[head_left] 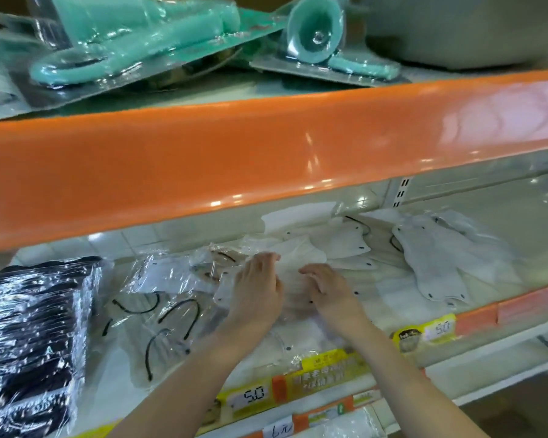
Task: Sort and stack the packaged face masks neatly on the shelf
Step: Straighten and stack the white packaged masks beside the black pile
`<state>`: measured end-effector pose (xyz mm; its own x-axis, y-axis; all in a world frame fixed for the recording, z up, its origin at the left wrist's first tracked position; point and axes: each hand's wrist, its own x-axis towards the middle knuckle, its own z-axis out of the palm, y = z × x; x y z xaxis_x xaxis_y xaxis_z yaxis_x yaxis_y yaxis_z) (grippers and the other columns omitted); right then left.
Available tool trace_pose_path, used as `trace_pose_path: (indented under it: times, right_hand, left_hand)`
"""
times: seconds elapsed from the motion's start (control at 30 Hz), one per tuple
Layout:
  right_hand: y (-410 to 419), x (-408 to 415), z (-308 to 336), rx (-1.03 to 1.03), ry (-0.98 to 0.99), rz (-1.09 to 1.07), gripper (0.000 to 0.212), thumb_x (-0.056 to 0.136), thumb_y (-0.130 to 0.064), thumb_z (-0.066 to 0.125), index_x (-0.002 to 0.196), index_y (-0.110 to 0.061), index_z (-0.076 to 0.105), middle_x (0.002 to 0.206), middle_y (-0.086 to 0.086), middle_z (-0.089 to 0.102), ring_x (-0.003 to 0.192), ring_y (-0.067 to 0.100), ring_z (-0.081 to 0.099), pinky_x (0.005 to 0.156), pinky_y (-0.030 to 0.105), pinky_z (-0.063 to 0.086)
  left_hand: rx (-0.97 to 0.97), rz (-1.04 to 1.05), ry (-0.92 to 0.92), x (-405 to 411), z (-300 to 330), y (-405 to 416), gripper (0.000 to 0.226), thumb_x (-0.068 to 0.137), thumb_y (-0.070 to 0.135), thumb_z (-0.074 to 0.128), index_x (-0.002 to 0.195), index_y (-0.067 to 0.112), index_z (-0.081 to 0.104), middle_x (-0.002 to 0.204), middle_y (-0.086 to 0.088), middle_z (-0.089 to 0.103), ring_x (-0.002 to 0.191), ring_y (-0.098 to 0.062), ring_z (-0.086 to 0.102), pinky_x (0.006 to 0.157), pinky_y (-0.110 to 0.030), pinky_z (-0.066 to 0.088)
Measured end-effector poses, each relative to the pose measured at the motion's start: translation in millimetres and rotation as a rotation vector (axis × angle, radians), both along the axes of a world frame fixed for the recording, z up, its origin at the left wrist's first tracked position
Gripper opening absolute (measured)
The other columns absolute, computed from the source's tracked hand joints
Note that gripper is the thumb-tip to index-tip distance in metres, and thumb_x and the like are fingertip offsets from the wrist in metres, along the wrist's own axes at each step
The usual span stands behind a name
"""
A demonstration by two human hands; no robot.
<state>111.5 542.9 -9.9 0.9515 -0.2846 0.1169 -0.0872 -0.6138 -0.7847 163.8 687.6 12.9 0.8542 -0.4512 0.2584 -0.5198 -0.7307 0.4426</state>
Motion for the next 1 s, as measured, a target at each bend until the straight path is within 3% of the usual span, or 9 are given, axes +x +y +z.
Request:
trace_pose_path:
  times: [0.13, 0.27, 0.4, 0.53, 0.6, 0.8, 1.0]
  right_hand:
    - [-43.1, -7.5, -1.0, -0.174, 0.075, -0.129, 0.029, 0.091, -0.018, 0.047, 0.115, -0.017, 0.063, 0.119, 0.004, 0.058, 0.117, 0.022, 0.05, 0.095, 0.031, 0.039]
    - [-87.6, -16.1, 5.0, -0.377, 0.29, -0.221, 0.047, 0.09, -0.024, 0.038, 0.136, -0.016, 0.045, 0.14, 0.007, 0.043, 0.13, 0.028, 0.035, 0.103, 0.034, 0.03]
    - [-125.2, -19.5, 14.9, -0.55, 0.337, -0.344, 0.051, 0.09, -0.023, 0.047, 0.14, -0.018, 0.034, 0.148, 0.007, 0.028, 0.136, 0.028, 0.021, 0.111, 0.041, 0.021]
    - [-161.1, -12.5, 9.2, -0.55, 0.406, -0.326, 0.072, 0.085, -0.056, 0.055, 0.143, -0.024, 0.026, 0.15, 0.005, 0.019, 0.139, 0.027, 0.012, 0.111, 0.051, 0.016]
    - [-173.7, -7.4, 6.4, -0.56, 0.43, -0.262, 0.079, 0.083, -0.06, 0.055, 0.145, -0.025, 0.023, 0.151, 0.002, 0.022, 0.138, 0.026, 0.017, 0.108, 0.047, 0.021]
    - [-185.9, 8.2, 6.3, -0.731, 0.341, -0.207, 0.072, 0.089, -0.06, 0.046, 0.147, -0.023, 0.027, 0.146, -0.002, 0.038, 0.133, 0.021, 0.036, 0.1, 0.039, 0.034]
    - [-184.2, 19.7, 7.9, -0.918, 0.312, -0.244, 0.041, 0.097, -0.021, 0.042, 0.137, -0.011, 0.039, 0.131, 0.004, 0.053, 0.118, 0.022, 0.052, 0.082, 0.031, 0.045]
  left_hand:
    - [0.127, -0.083, 0.064, -6.4, -1.1, -43.2, 0.042, 0.094, 0.014, 0.041, 0.135, 0.018, 0.042, 0.139, 0.0, 0.043, 0.127, -0.02, 0.039, 0.101, -0.03, 0.028]
    - [0.184, -0.149, 0.074, -12.9, -4.0, -78.3, 0.039, 0.093, 0.013, 0.04, 0.132, 0.017, 0.043, 0.138, -0.002, 0.043, 0.126, -0.022, 0.038, 0.101, -0.033, 0.031]
    - [0.228, -0.2, 0.085, -12.7, -6.8, -112.5, 0.043, 0.092, 0.011, 0.041, 0.135, 0.016, 0.041, 0.141, -0.003, 0.04, 0.131, -0.023, 0.032, 0.104, -0.035, 0.028]
    - [0.236, -0.25, 0.055, -10.5, -8.3, -138.2, 0.038, 0.093, 0.012, 0.041, 0.131, 0.013, 0.041, 0.14, -0.004, 0.038, 0.13, -0.024, 0.03, 0.102, -0.037, 0.028]
    - [0.266, -0.257, 0.052, -6.5, -12.3, -145.9, 0.038, 0.094, 0.014, 0.04, 0.132, 0.012, 0.039, 0.14, -0.005, 0.037, 0.13, -0.024, 0.03, 0.102, -0.039, 0.029]
    - [0.45, -0.168, 0.076, 11.1, -28.2, -156.8, 0.051, 0.098, 0.032, 0.035, 0.142, 0.011, 0.024, 0.152, -0.01, 0.021, 0.139, -0.027, 0.02, 0.11, -0.042, 0.025]
    - [0.468, -0.036, 0.131, 17.6, -27.9, -168.5, 0.074, 0.094, 0.055, 0.039, 0.147, 0.01, 0.014, 0.154, -0.021, 0.013, 0.142, -0.034, 0.018, 0.111, -0.046, 0.025]
